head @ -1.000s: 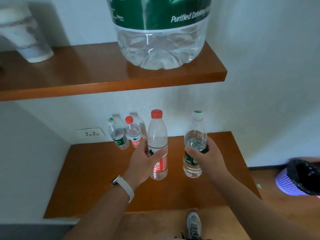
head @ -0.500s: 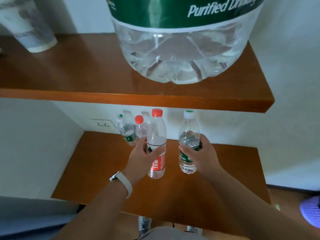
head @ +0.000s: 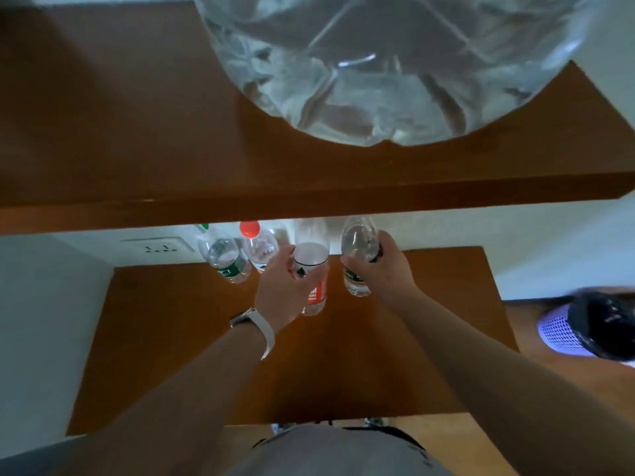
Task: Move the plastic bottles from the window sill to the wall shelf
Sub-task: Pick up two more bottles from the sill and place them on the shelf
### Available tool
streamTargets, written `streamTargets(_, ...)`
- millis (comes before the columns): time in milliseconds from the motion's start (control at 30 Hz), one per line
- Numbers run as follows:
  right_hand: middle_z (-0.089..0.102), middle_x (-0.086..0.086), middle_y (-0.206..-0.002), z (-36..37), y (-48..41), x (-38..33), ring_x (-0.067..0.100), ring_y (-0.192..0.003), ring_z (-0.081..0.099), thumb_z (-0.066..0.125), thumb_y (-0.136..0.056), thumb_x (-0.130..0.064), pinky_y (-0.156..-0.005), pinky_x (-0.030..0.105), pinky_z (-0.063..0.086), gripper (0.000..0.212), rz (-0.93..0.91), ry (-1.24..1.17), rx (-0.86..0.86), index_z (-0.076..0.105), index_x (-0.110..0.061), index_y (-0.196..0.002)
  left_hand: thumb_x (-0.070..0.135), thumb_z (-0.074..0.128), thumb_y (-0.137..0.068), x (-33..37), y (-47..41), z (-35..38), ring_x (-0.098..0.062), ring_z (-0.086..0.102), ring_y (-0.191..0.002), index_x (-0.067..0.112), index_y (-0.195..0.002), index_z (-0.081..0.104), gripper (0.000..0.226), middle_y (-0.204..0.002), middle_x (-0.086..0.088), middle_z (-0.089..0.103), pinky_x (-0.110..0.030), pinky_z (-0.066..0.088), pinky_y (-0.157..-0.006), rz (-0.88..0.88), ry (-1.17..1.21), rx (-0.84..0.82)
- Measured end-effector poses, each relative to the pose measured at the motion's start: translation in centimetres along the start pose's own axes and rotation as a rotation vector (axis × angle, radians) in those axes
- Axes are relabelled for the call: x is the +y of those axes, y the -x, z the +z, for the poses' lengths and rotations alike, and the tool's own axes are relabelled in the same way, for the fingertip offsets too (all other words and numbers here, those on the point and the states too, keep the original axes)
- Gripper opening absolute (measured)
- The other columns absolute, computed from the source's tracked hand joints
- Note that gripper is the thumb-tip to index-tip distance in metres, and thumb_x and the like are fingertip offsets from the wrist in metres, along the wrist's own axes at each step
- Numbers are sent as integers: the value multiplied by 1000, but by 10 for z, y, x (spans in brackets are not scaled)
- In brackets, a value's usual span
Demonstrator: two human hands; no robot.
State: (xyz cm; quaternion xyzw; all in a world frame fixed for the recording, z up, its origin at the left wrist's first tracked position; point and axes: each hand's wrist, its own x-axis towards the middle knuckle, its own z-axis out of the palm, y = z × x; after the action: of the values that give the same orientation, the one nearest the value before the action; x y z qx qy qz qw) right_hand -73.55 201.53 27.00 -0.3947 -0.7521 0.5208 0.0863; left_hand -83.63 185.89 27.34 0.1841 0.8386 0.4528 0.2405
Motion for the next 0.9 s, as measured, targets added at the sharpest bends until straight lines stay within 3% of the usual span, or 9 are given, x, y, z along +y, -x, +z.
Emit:
streamTargets(67,64,-10,-93,4,-9,5,10,-84,64,79,-78,-37,-69,28,56,44,11,5,-6,50,-27,-109,44,75,-82,-6,-8,5,-10,63,-96,35,-111,51,38,-102,14,64,-22,51,-73,-47,62,-4)
streamTargets(167,65,-7,-91,14,-21,13,11,-82,65,80,-75,-37,-74,37,59,42,6,40,9,51,-25,-104,39,77,-81,-18,-21,16,-14,65,-97,31,-111,52,40,-104,9,66,-32,56,-81,-78,83,34)
streamTargets(233,64,-6,-89,20,-27,17,9,-78,64,81,-74,-35,-69,31,57,41,-14,64,30,52,-24,-101,40,79,-79,-22,-28,22,-12,65,-93,31,-110,51,42,-102,10,66,-32,57,-81,-92,91,55)
streamTargets(333,62,-5,-90,24,-36,22,6,-73,61,82,-72,-32,-58,17,48,40,-51,94,39,55,-21,-100,36,79,-80,-24,-30,26,0,62,-83,30,-109,50,42,-93,15,63,-12,50,-61,-97,106,74)
streamTargets(400,60,-3,-100,25,-42,28,10,-83,61,82,-69,-39,-66,19,49,49,-59,129,36,56,-22,-107,30,78,-82,-26,-31,28,2,60,-74,29,-107,49,38,-89,12,63,-7,45,-52,-96,105,90)
streamTargets(467,59,-4,-107,27,-45,32,12,-91,59,81,-68,-46,-76,26,50,58,-64,163,31,56,-23,-115,27,76,-83,-28,-33,30,0,61,-73,29,-105,49,35,-90,6,65,-11,49,-56,-91,96,122)
streamTargets(567,60,-7,-105,29,-49,35,9,-89,59,80,-69,-45,-71,22,46,57,-62,150,28,55,-25,-115,26,75,-83,-27,-36,34,-13,65,-81,28,-103,48,34,-96,-4,67,-30,57,-69,-98,85,154)
streamTargets(633,60,-7,-106,30,-51,34,8,-90,58,80,-70,-44,-70,20,43,56,-73,136,21,54,-25,-116,26,74,-84,-26,-39,37,-14,64,-79,27,-103,47,33,-98,-7,66,-35,57,-71,-104,88,153)
streamTargets(900,62,-14,-106,35,-51,37,5,-95,60,81,-71,-39,-80,28,53,50,-106,91,-20,51,-33,-110,29,75,-84,-34,-48,43,-14,65,-76,25,-108,50,36,-91,1,65,-21,53,-56,-103,103,140)
